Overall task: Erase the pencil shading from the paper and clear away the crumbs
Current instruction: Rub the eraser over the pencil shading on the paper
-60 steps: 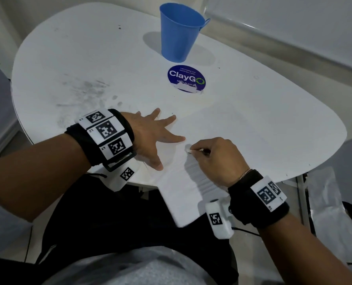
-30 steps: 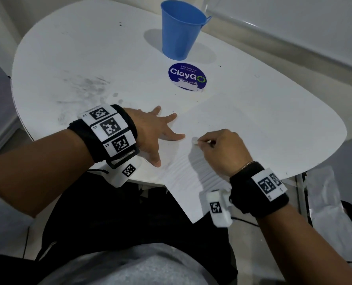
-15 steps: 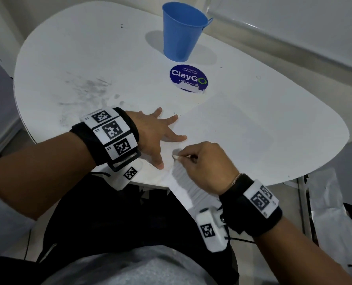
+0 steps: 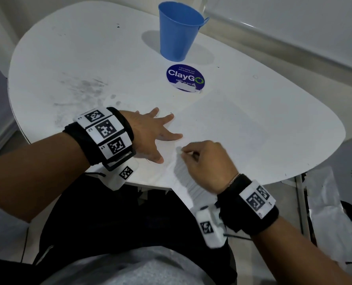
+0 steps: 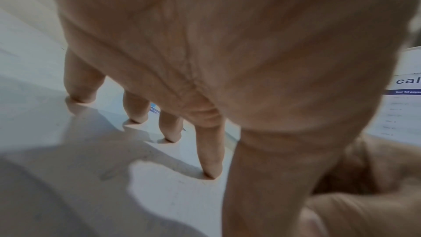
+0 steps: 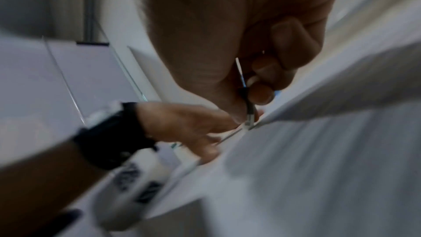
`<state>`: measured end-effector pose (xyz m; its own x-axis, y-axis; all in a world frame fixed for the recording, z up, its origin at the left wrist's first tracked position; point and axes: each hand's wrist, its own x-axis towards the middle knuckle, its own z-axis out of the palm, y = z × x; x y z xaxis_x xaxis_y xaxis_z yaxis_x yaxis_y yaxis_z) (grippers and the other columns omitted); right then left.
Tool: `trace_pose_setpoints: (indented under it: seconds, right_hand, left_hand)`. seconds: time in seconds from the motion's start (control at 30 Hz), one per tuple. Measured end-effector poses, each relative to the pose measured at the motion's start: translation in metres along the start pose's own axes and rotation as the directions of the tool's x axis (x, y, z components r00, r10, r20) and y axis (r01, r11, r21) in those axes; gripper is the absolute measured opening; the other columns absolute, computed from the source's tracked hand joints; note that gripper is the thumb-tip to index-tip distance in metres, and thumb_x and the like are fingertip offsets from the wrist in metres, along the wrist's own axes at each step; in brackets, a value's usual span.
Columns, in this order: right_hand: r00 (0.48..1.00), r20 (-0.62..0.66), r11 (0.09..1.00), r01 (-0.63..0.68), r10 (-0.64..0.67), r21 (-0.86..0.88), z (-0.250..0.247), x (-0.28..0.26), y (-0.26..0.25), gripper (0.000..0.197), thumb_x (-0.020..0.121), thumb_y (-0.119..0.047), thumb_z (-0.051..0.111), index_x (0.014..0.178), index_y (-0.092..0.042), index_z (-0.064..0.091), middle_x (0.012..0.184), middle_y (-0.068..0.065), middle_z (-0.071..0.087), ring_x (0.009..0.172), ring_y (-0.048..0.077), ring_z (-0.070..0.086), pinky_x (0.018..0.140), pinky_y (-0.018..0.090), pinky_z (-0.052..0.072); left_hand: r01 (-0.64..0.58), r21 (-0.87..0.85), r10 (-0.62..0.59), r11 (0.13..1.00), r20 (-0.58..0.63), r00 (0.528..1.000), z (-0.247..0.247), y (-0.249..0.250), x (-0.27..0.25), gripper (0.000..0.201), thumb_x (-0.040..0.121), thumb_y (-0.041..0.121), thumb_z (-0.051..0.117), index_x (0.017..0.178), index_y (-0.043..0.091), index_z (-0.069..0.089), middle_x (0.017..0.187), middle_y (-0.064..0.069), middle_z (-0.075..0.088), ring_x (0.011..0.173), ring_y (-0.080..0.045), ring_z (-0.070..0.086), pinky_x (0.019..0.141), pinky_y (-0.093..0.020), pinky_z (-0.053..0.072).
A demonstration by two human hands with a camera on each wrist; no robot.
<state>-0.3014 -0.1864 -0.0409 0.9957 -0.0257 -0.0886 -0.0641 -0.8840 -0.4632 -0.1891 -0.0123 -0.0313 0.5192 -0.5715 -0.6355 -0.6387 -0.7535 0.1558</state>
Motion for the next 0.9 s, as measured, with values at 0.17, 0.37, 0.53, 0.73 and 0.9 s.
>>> trace_pose_setpoints:
  seconds: [0.17, 0.37, 0.53, 0.73, 0.9]
  right_hand:
    - [0.994, -0.044, 0.995, -0.097, 0.097, 0.008, -0.015, 0.013, 0.018, 0.015, 0.092, -0.027, 0.063, 0.094, -0.023, 0.077, 0.084, -0.005, 0.075, 0.078, 0.018, 0.067, 0.075, 0.030, 0.053]
    - [1.000, 0.023, 1.000, 0.019, -0.019, 0.003, 0.000, -0.007, -0.005, 0.016, 0.093, -0.025, 0.061, 0.094, -0.021, 0.077, 0.079, -0.004, 0.073, 0.072, 0.019, 0.066, 0.071, 0.030, 0.052]
    - [0.994, -0.035, 0.993, -0.106, 0.107, 0.050, -0.012, 0.013, 0.019, 0.015, 0.092, -0.034, 0.065, 0.095, -0.027, 0.078, 0.087, -0.011, 0.075, 0.077, 0.010, 0.066, 0.074, 0.027, 0.053]
    - [0.998, 0.040, 0.999, 0.041, -0.042, 0.013, 0.003, -0.008, -0.005, 0.018, 0.094, -0.031, 0.061, 0.094, -0.023, 0.077, 0.073, -0.006, 0.072, 0.067, 0.018, 0.064, 0.069, 0.031, 0.053]
    - [0.986, -0.106, 0.989, -0.120, 0.129, 0.082, -0.017, 0.018, 0.029, 0.015, 0.092, -0.032, 0.066, 0.091, -0.024, 0.079, 0.086, -0.010, 0.075, 0.078, 0.012, 0.068, 0.077, 0.031, 0.056]
  left_hand:
    - [0.006, 0.021, -0.006, 1.000, 0.009, 1.000, -0.002, 0.001, -0.002, 0.089, 0.090, 0.059, 0.061, 0.149, 0.065, -0.005, 0.162, 0.015, -0.031, 0.150, -0.020, -0.030, 0.124, -0.054, -0.004]
    - [0.020, 0.033, -0.020, 0.999, 0.004, 1.000, -0.003, 0.004, -0.002, 0.092, 0.088, 0.059, 0.064, 0.149, 0.065, -0.005, 0.162, 0.015, -0.031, 0.150, -0.020, -0.030, 0.124, -0.055, -0.002]
    - [0.025, 0.030, -0.025, 0.999, -0.003, 1.000, 0.000, 0.002, 0.000, 0.091, 0.087, 0.063, 0.062, 0.149, 0.065, -0.006, 0.162, 0.016, -0.031, 0.150, -0.019, -0.030, 0.124, -0.056, -0.001]
    - [0.029, 0.017, -0.029, 0.999, -0.005, 1.000, -0.002, 0.003, -0.001, 0.093, 0.087, 0.061, 0.065, 0.150, 0.064, -0.004, 0.161, 0.016, -0.031, 0.150, -0.019, -0.030, 0.124, -0.056, -0.002]
    - [0.027, 0.027, -0.027, 0.999, -0.006, 1.000, -0.002, 0.004, -0.002, 0.091, 0.089, 0.060, 0.063, 0.150, 0.064, -0.005, 0.162, 0.015, -0.030, 0.150, -0.020, -0.029, 0.124, -0.056, 0.000]
